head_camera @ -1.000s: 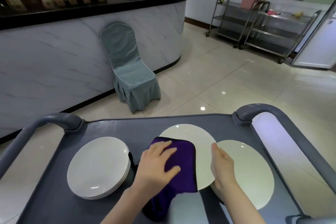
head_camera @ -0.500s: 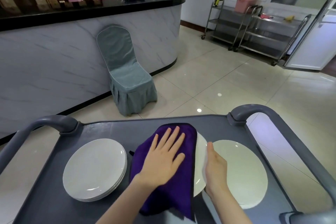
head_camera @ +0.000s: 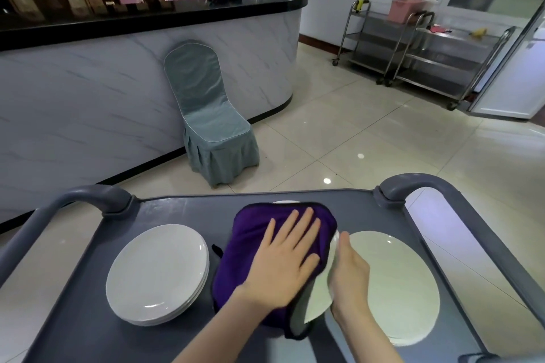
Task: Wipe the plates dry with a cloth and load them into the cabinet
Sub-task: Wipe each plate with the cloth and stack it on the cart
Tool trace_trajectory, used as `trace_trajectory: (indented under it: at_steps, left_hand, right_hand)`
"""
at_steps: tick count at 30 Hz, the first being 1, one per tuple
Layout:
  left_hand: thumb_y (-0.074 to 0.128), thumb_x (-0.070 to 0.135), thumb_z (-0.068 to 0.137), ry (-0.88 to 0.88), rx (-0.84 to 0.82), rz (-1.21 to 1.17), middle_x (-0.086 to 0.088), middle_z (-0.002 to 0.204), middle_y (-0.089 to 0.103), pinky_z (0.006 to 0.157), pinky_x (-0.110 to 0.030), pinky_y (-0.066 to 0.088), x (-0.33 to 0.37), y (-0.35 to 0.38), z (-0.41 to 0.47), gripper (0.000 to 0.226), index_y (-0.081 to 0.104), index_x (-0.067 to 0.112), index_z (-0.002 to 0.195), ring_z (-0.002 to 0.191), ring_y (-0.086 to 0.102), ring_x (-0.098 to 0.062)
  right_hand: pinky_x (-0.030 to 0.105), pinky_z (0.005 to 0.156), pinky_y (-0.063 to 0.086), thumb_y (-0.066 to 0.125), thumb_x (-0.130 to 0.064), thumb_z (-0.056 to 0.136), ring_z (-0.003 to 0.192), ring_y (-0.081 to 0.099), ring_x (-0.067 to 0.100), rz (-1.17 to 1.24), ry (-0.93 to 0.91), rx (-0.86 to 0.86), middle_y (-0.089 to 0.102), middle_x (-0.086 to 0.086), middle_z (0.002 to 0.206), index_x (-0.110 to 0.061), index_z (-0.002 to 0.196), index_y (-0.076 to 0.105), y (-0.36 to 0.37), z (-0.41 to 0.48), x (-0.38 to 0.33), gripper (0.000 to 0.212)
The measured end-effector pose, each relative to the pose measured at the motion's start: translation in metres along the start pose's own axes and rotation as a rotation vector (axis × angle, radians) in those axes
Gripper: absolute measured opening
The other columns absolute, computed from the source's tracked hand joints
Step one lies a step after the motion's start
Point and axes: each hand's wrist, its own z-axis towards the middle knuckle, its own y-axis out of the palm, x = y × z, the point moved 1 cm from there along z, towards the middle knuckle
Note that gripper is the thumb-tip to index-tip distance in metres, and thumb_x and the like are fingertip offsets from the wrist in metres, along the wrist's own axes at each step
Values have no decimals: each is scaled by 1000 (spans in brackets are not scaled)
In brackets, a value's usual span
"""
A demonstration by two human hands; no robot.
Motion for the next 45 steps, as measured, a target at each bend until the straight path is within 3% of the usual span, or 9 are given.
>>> trace_trajectory:
  at_steps: [7,11,17,23,28,35,37,40,45]
  left_hand:
    - [11,46,96,-82,-66,5,6,163,-17,120,-43,-15,-27,2,-25,65,-5,30,157,152,-15,-22]
    - [38,38,93,80,-50,13,-1,161,29,116,-55,28,20,1,-36,61,38,22,152,147,30,-27]
    - [7,45,101,-138,30,-41,6,160,-27,122,-44,-9,-11,-8,6,60,-16,29,153,150,-21,-20]
    - [1,49,96,-171,-43,48,7,161,-23,114,-42,-28,-46,-7,-16,63,-14,31,154,149,-24,-20]
    - [37,38,93,32,7,23,-1,161,29,111,-54,15,8,0,-39,60,39,22,151,147,29,-27]
    - [10,47,99,-53,40,-29,6,165,-10,122,-50,-4,3,-17,3,63,1,28,158,152,-14,-18]
    - [14,52,98,-106,113,-77,8,165,7,123,-46,-3,-13,-29,13,63,13,31,157,153,-2,-19]
    - [37,56,95,-85,214,-183,11,125,55,103,-34,32,-33,-50,20,44,52,32,129,119,48,-14]
    - [61,50,88,-37,186,-472,15,75,59,66,-26,38,-40,-65,14,19,52,34,84,69,48,-5]
  right_hand:
    - [28,60,45,56,-41,94,65,54,17,99,5,70,59,-1,70,-4,73,51,-13,18,-33,43]
    - [31,65,48,52,-43,99,64,61,19,42,-20,16,69,-1,67,-15,65,64,-4,11,-22,46]
    - [34,65,37,52,-42,99,68,40,18,-29,18,-34,44,5,69,-14,75,49,11,-10,-5,37]
    - [25,53,43,55,-41,95,49,54,12,52,-4,69,58,-9,54,-13,69,55,-6,10,-43,38]
    - [29,60,49,53,-42,98,60,59,18,56,-3,69,65,-9,55,-14,66,64,-3,7,-35,44]
    - [35,67,38,56,-41,99,66,41,18,-42,-92,-85,47,7,64,-10,63,51,13,-19,-8,48]
    - [34,67,32,60,-37,97,68,34,18,-97,-177,-180,38,6,67,2,65,43,13,-21,-16,53]
    - [32,66,30,62,-31,97,70,34,15,-174,-288,-359,38,5,70,9,69,48,6,-17,-34,51]
    - [19,55,29,61,-23,98,56,34,3,-595,-597,-566,39,-13,54,-27,54,52,2,-7,-68,45]
